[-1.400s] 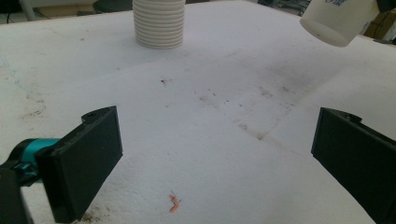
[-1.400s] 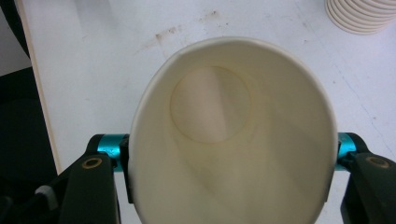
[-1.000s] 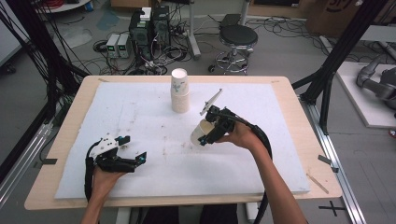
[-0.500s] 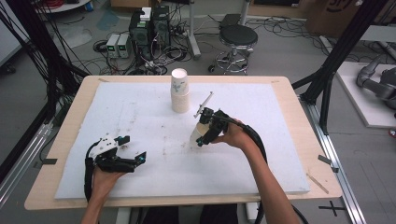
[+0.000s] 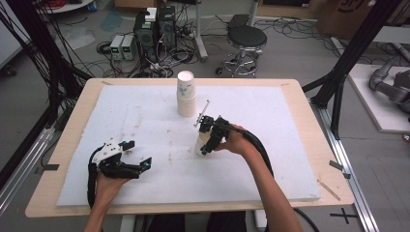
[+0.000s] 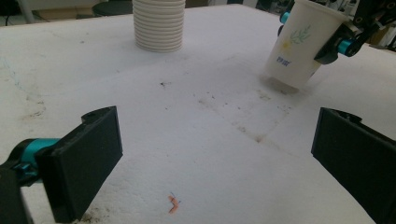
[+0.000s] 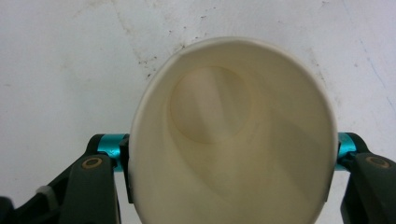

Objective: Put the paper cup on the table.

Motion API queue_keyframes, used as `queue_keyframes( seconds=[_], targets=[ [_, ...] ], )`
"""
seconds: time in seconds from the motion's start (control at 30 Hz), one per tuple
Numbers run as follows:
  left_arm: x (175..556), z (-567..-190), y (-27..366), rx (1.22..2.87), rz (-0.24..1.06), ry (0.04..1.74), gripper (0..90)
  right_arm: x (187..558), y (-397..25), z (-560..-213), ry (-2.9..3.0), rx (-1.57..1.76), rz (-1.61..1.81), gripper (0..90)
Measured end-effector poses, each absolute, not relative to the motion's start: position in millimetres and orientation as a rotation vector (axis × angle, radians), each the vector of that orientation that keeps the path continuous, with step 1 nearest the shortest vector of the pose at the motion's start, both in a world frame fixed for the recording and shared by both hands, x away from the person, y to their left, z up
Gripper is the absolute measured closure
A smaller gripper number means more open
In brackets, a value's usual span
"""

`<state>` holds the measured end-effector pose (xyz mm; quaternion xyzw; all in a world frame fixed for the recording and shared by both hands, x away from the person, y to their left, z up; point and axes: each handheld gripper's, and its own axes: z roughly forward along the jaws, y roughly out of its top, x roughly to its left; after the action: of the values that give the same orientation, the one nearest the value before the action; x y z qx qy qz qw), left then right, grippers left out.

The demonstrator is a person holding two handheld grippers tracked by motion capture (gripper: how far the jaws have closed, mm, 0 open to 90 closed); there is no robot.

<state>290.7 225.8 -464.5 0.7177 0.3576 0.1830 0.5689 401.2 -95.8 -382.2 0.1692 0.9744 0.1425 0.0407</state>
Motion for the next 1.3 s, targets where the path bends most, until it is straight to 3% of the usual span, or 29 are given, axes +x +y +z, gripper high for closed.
queue_keyframes(
  seconds=[0.73,0.97,1.17,1.3],
  targets=[
    [291,-465,226,1.686,0.425,0.835,1.8,403,-82,-387,2.97,0.473,0.458,33.1],
    [291,-465,227,1.685,0.425,0.836,1.8,405,-79,-389,2.968,0.471,0.465,28.1],
    [291,-465,227,1.68,0.419,0.835,1.8,407,-77,-394,2.944,0.501,0.443,14.4],
    [291,-465,227,1.676,0.416,0.837,1.8,408,-76,-396,2.932,0.506,0.451,14.0]
  ],
)
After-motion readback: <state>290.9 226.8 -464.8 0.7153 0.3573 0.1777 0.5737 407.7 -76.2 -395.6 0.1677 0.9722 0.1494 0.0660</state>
